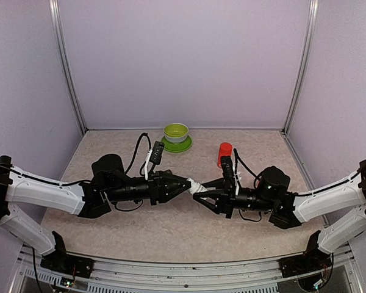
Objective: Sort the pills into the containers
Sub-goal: Unscrew the lid of the pill bottle from the pill bottle, then place the lid of the pill bottle at the center of the board.
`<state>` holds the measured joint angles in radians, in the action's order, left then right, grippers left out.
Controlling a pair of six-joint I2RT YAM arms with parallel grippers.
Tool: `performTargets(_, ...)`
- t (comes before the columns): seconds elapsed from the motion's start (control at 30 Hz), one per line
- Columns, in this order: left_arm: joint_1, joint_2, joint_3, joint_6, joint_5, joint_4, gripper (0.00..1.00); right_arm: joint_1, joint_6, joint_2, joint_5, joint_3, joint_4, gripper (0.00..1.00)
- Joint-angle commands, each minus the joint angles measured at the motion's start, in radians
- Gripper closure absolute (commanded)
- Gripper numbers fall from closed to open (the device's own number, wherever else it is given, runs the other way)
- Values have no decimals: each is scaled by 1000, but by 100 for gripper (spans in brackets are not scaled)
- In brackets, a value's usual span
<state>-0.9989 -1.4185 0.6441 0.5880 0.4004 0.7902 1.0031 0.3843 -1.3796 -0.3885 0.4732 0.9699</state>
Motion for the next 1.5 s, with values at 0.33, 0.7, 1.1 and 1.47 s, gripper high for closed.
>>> performTargets(0.33,-6,81,34,93,-148,-140,72,-6,-156,73,90,-28,-53,83)
performTargets(0.7,27,146,0,-83,-436,-390,70,-7,-139,114,76,-50,-58,82)
performTargets(1.1,84,125,-119,-139,-699,-483,68,-7,-123,137,65,-56,-74,81)
performTargets(1.47,113,-75,-138,-122,-805,-464,66,-7,-109,137,60,-63,-70,81)
